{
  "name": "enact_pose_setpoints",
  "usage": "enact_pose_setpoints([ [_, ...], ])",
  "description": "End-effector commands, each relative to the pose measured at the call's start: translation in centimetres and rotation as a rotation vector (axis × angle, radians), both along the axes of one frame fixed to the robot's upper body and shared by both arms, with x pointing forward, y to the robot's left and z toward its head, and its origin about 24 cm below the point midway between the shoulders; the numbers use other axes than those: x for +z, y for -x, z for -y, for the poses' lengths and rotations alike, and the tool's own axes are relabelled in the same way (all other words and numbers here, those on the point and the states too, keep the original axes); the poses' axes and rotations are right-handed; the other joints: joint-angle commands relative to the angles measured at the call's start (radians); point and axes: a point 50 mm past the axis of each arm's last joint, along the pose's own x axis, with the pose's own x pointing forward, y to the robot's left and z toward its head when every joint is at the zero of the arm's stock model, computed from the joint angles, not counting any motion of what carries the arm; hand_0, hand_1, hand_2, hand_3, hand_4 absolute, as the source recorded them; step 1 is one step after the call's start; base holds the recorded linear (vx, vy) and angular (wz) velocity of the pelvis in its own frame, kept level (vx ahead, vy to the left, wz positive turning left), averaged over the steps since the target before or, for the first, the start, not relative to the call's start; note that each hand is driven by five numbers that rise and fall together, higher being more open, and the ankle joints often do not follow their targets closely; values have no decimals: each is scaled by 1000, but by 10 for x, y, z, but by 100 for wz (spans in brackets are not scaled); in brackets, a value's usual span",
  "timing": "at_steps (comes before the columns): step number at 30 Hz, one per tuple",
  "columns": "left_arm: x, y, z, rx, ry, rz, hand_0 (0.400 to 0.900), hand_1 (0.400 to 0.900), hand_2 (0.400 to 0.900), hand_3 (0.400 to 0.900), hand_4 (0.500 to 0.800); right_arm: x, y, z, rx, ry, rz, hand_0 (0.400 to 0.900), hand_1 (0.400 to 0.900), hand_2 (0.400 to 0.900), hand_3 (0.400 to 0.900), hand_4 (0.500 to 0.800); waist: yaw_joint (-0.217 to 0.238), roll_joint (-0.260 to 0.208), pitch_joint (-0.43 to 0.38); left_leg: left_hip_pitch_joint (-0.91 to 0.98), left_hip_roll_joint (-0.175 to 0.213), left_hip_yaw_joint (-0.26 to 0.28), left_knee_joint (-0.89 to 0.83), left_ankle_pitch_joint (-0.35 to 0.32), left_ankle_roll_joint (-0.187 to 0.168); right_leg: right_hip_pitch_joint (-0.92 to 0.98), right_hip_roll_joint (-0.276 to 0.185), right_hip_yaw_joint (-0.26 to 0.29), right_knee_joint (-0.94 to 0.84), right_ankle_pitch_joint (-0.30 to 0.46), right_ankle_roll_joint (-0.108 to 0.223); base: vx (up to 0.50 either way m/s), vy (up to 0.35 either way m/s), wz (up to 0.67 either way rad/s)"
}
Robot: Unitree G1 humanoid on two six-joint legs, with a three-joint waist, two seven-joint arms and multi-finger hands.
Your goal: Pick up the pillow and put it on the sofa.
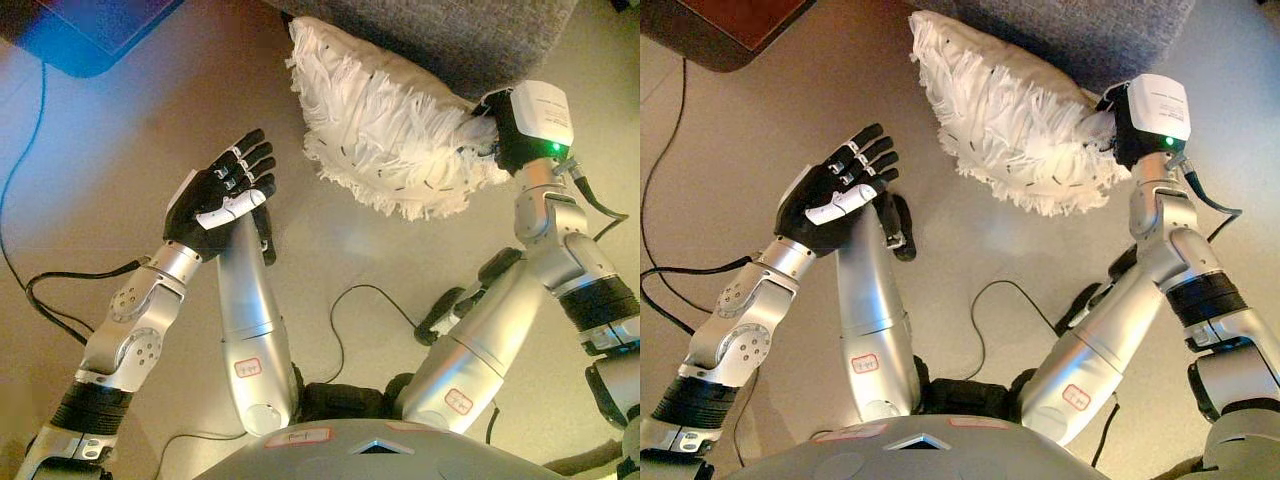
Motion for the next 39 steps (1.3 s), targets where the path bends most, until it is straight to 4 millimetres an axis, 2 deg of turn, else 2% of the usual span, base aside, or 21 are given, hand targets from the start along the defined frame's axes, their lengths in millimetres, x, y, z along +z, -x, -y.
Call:
enact_pose_setpoints([
  [1, 6, 3, 12, -42, 31, 41, 900, 900, 900, 900, 800, 59, -15, -13, 42, -43, 225, 400, 400, 400, 400, 500, 55, 29, -3, 82, 71, -122, 159, -274, 33, -125, 24, 51, -136, 263, -102, 0, 0, 0],
  [12, 5, 0, 15, -28, 37, 31, 900, 900, 900, 900, 800, 55, -14, -15, 37, -104, 232, 400, 400, 400, 400, 500, 49, 23, -3, 129, 77, -107, 101, -258, 30, -74, 18, 26, -197, 281, -92, 1, 2, -1],
  [18, 8, -5, 14, -15, 49, 47, 900, 900, 900, 900, 800, 62, -14, -22, 68, -166, 284, 400, 400, 400, 400, 500, 45, 6, -3, 207, 79, -67, -25, -226, 32, 2, 35, -43, -335, 319, -77, -42, -6, -6],
  [23, 9, -16, 7, 128, 33, 41, 900, 900, 900, 900, 800, 82, -11, -33, 152, -177, 377, 400, 400, 400, 400, 500, 31, -13, -3, 330, 84, 13, -254, -153, 44, 119, 78, -144, -559, 395, -58, -94, 8, -13],
  [27, 8, -21, -1, 228, 34, 27, 900, 900, 900, 900, 800, 99, -6, -37, 198, -150, 449, 400, 400, 400, 400, 500, 24, -20, -3, 424, 88, 60, -426, -96, 55, 189, 104, -186, -705, 463, -49, -82, 26, -13],
  [29, 9, -24, -3, 263, 43, 29, 900, 900, 900, 900, 800, 113, -1, -40, 228, -134, 504, 400, 400, 400, 400, 500, 23, -25, -3, 478, 76, 87, -572, -23, 71, 224, 124, -215, -820, 539, -51, -169, 22, -13],
  [32, 8, -27, -5, 297, 31, 21, 900, 900, 900, 900, 800, 128, 4, -43, 261, -112, 569, 400, 400, 400, 400, 500, 25, -35, -3, 583, 67, 125, -745, 35, 82, 328, 143, -269, -964, 591, -45, -83, -2, -12],
  [39, 1, -21, -9, 371, 21, 13, 900, 900, 900, 900, 800, 140, 19, -37, 275, -79, 653, 400, 400, 400, 400, 500, 42, -70, -27, 841, 22, 188, -1056, 131, 100, 625, 170, -391, -1297, 678, -32, 15, -35, -6],
])
